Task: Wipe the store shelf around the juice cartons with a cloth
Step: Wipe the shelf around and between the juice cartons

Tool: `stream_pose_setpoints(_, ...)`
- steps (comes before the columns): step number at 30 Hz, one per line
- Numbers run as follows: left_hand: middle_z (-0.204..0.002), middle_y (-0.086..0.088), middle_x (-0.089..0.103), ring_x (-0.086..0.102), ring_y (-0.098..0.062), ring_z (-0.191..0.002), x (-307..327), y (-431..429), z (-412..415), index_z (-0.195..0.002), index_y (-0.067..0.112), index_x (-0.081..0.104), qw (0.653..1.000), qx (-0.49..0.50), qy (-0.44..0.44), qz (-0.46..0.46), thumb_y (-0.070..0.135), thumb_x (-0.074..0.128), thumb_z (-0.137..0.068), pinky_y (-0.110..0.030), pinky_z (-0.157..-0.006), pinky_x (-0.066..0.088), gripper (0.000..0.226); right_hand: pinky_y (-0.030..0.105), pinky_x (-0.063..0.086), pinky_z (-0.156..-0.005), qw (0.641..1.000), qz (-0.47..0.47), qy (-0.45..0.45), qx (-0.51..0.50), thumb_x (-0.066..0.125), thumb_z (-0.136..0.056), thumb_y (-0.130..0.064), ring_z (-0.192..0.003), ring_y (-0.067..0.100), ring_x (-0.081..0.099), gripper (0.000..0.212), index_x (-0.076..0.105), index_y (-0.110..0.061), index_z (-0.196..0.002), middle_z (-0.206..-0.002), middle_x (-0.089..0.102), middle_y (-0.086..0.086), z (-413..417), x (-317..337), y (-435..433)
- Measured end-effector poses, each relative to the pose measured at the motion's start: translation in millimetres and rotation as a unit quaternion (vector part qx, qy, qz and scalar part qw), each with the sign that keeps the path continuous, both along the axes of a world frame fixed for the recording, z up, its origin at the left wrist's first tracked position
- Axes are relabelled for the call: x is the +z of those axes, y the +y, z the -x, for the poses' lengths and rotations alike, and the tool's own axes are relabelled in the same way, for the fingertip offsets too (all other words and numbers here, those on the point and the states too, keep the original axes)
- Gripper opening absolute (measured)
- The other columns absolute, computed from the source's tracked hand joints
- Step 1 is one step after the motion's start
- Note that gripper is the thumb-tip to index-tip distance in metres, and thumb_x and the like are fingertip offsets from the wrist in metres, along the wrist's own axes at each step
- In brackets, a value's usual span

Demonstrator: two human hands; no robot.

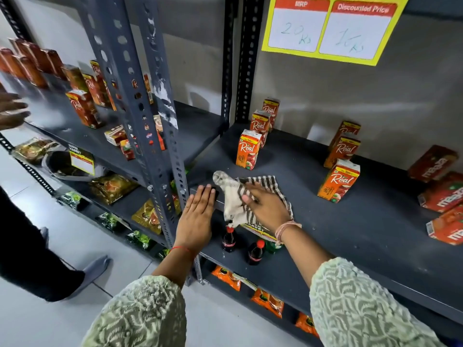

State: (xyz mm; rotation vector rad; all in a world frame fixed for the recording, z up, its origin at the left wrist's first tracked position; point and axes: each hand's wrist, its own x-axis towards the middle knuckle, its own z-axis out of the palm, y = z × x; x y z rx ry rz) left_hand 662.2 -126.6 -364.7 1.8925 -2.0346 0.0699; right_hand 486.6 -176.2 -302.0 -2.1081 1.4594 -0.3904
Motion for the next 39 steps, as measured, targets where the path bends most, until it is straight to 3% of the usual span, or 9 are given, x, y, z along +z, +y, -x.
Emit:
stream_pose_setpoints(3,-0.149,-0.017,0.025,0.007,-0.021,-0.135,-3,-3,-2,-0.14,0.002,0.02,1.0,-0.015,-0.002,-0.005,0.001,0.036,-0.08,-0.022,-0.107,-0.014,0.062,0.033,0.04,-0.102,0.983,0.006,-0.146,-0.112,0.046,-0.097,-0.03,-0.124,0.029,0.053,0.039,0.051,-0.015,-0.132,-0.134,0.058,0.012,0,4,7)
stream_pose_setpoints(6,-0.135,-0.022,0.047,0.032,-0.027,-0.129,1,3,-2,-0.131,-0.002,0.04,1.0,-0.019,-0.015,-0.011,0.007,0.027,-0.071,-0.025,-0.108,-0.004,0.061,0.036,0.042,-0.104,0.958,0.038,-0.239,-0.152,0.049,-0.096,-0.023,-0.121,0.03,0.055,0.037,0.052,-0.013,-0.132,-0.129,0.062,0.014,-13,16,4)
stream_pose_setpoints(9,-0.126,-0.022,0.057,0.051,-0.033,-0.118,-1,11,-3,-0.123,-0.003,0.048,0.999,-0.019,-0.034,0.004,0.012,0.031,-0.073,-0.024,-0.11,-0.004,0.055,0.04,0.04,-0.109,0.982,0.096,-0.135,-0.089,0.046,-0.096,-0.021,-0.128,0.03,0.05,0.04,0.047,-0.012,-0.135,-0.138,0.054,0.014,-41,24,-12)
stream_pose_setpoints(13,-0.122,-0.022,0.059,0.055,-0.034,-0.114,-6,20,-9,-0.122,-0.005,0.049,0.999,-0.009,-0.036,0.007,0.019,0.033,-0.075,-0.023,-0.112,-0.003,0.054,0.042,0.021,-0.12,0.997,0.058,0.05,0.023,0.039,-0.095,-0.015,-0.147,0.026,0.012,0.052,0.028,-0.019,-0.146,-0.159,0.019,0.007,-78,16,-28)
stream_pose_setpoints(17,-0.124,-0.022,0.057,0.054,-0.036,-0.114,-6,29,-14,-0.122,-0.005,0.049,1.0,-0.003,-0.023,0.008,0.021,0.03,-0.081,-0.027,-0.11,0.007,0.052,0.048,0.007,-0.118,0.987,0.003,0.148,0.068,0.034,-0.096,-0.043,-0.148,0.024,0.001,0.051,0.021,-0.038,-0.145,-0.161,0.009,-0.003,-84,6,-28)
stream_pose_setpoints(24,-0.136,-0.02,0.044,0.013,-0.015,-0.136,-7,39,-15,-0.131,-0.002,0.036,1.0,-0.004,-0.01,-0.005,0.026,0.026,-0.087,-0.028,-0.113,0.0,0.052,0.048,0.0,-0.119,0.989,-0.027,0.141,0.026,0.035,-0.093,-0.054,-0.148,0.023,-0.001,0.055,0.027,-0.036,-0.144,-0.16,0.009,-0.008,-55,-2,-24)
stream_pose_setpoints(29,-0.146,-0.01,0.018,0.013,-0.022,-0.138,3,18,-2,-0.139,0.003,0.021,0.999,-0.021,0.032,-0.003,0.042,0.009,-0.094,-0.022,-0.112,-0.007,0.061,0.048,-0.003,-0.119,0.992,-0.045,0.114,-0.041,0.04,-0.093,-0.049,-0.149,0.024,-0.001,0.053,0.031,-0.035,-0.143,-0.16,0.012,-0.007,-24,-6,-14)
stream_pose_setpoints(34,-0.14,-0.02,0.041,0.029,-0.029,-0.134,4,-1,-1,-0.134,0.0,0.037,0.997,-0.048,0.051,-0.012,0.049,0.003,-0.093,-0.024,-0.11,0.002,0.072,0.055,0.014,-0.115,0.992,-0.009,0.11,-0.058,0.044,-0.093,-0.039,-0.148,0.026,0.007,0.047,0.037,-0.036,-0.139,-0.159,0.015,-0.007,-37,8,-17)
stream_pose_setpoints(39,-0.136,-0.023,0.045,0.034,-0.031,-0.131,6,-1,-2,-0.13,-0.003,0.041,0.997,-0.049,0.053,-0.007,0.032,0.023,-0.09,-0.015,-0.109,-0.005,0.056,0.061,0.0,-0.114,0.99,-0.061,0.121,-0.046,0.039,-0.09,-0.055,-0.148,0.027,-0.006,0.056,0.025,-0.041,-0.143,-0.16,0.006,-0.01,-39,3,-13)
